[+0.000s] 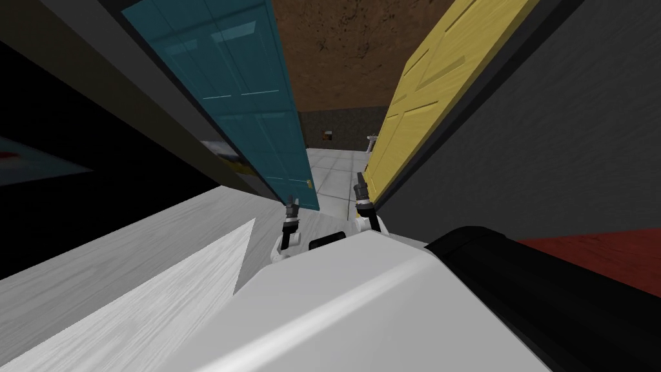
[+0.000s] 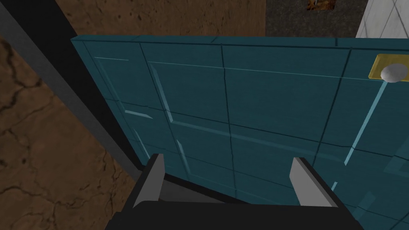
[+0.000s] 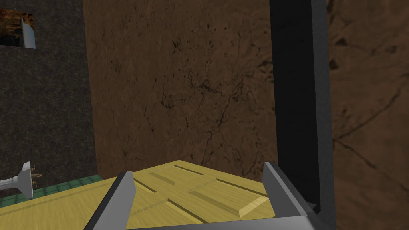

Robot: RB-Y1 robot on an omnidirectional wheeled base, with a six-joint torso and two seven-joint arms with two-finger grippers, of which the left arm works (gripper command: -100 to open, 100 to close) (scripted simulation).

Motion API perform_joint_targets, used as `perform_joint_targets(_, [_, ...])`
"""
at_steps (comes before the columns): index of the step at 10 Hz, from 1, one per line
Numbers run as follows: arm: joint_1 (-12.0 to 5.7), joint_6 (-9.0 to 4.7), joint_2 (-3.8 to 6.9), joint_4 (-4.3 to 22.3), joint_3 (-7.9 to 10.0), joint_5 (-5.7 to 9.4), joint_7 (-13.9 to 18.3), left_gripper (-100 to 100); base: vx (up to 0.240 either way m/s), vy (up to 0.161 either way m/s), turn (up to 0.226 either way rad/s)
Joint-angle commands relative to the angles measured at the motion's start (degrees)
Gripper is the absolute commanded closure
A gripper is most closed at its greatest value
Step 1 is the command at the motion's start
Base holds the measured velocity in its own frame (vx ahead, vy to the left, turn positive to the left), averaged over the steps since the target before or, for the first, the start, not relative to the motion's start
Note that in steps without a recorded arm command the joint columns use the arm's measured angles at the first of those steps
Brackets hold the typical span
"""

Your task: Push the door open

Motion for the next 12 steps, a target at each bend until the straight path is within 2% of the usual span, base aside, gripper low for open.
perform_joint_targets(1, [-1.57,-0.22,0.16,2.9,-0.09,0.08,0.2,-100,0.073,0.073,-0.124])
perform_joint_targets(3, [-3.23,-0.72,0.28,7.2,-0.34,0.12,0.2,-100,0.08,0.125,-0.128])
perform_joint_targets(4, [-3.23,-0.72,0.28,7.5,-0.34,0.12,0.2,-100,0.044,0.067,-0.04])
perform_joint_targets(6, [-4.86,-1.21,0.36,11.1,-0.59,0.17,0.3,-100,0.043,0.062,-0.093])
perform_joint_targets(7, [-4.86,-1.21,0.36,11.7,-0.59,0.17,0.3,-100,0.04,0.055,-0.051])
perform_joint_targets(9, [-6.47,-1.69,0.39,15.1,-0.84,0.21,0.4,-100,0.048,0.071,-0.099])
perform_joint_targets(10, [-6.47,-1.69,0.39,15.8,-0.84,0.21,0.4,-100,0.041,0.077,-0.046])
perform_joint_targets(12, [-8.03,-2.15,0.38,19.7,-1.08,0.26,0.5,-100,0.043,0.069,-0.086])
